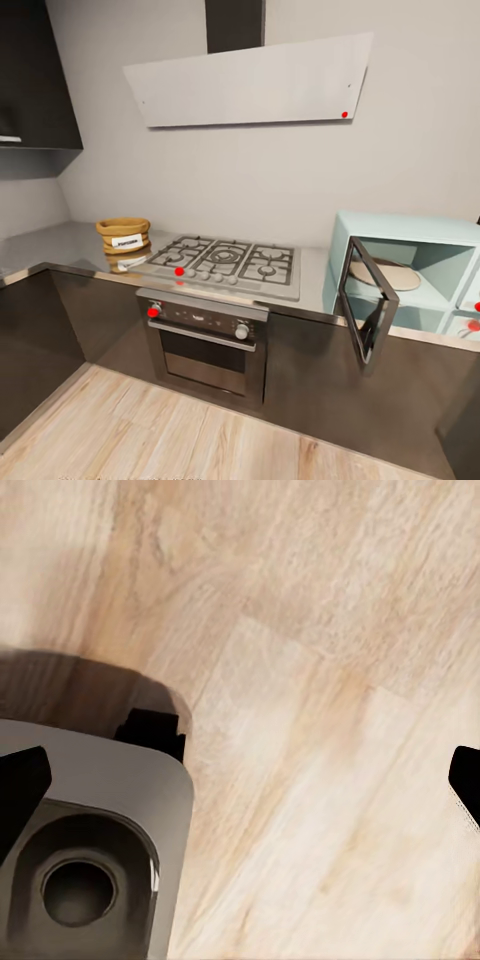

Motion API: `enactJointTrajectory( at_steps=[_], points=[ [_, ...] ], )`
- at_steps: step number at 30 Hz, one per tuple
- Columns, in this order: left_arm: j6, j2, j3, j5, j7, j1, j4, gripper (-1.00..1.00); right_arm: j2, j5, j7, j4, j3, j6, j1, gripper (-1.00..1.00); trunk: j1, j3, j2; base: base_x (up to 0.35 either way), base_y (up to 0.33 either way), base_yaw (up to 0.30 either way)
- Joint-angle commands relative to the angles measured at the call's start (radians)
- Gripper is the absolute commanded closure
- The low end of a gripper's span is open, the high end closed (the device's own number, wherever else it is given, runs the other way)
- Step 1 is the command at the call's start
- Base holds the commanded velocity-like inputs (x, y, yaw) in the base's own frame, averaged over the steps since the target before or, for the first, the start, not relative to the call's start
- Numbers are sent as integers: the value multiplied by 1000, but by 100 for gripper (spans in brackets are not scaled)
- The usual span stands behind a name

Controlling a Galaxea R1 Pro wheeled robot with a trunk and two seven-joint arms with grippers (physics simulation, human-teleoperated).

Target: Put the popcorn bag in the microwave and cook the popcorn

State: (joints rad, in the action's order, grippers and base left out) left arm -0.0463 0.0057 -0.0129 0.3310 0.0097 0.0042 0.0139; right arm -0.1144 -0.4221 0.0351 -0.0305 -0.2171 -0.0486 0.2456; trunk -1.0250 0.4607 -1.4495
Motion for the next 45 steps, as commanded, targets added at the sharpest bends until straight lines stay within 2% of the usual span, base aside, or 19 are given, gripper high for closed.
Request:
enactJointTrajectory(
  at_steps=[1,31,39,41,45],
  points=[
    [-1,-1,-1,3,1,0,1,-100,-1,-7,2,-3,-8,-5,1,-100,0,0,0,0,0,276],
    [-1,0,0,5,0,0,1,-100,-1,-6,2,-3,-8,-7,1,-100,0,-14,0,0,0,276],
    [-1,0,0,5,0,0,1,-100,-1,-7,3,-3,-8,-2,1,-100,0,-15,0,0,0,29],
    [-3,8,-1,2,-12,0,13,-100,2,-12,1,-3,-8,-4,-10,-100,0,-15,0,-14,0,0],
    [-3,8,0,1,-16,0,34,-100,2,-16,0,-3,-7,-4,-33,-100,0,-15,0,-4,0,0]
  ],
)
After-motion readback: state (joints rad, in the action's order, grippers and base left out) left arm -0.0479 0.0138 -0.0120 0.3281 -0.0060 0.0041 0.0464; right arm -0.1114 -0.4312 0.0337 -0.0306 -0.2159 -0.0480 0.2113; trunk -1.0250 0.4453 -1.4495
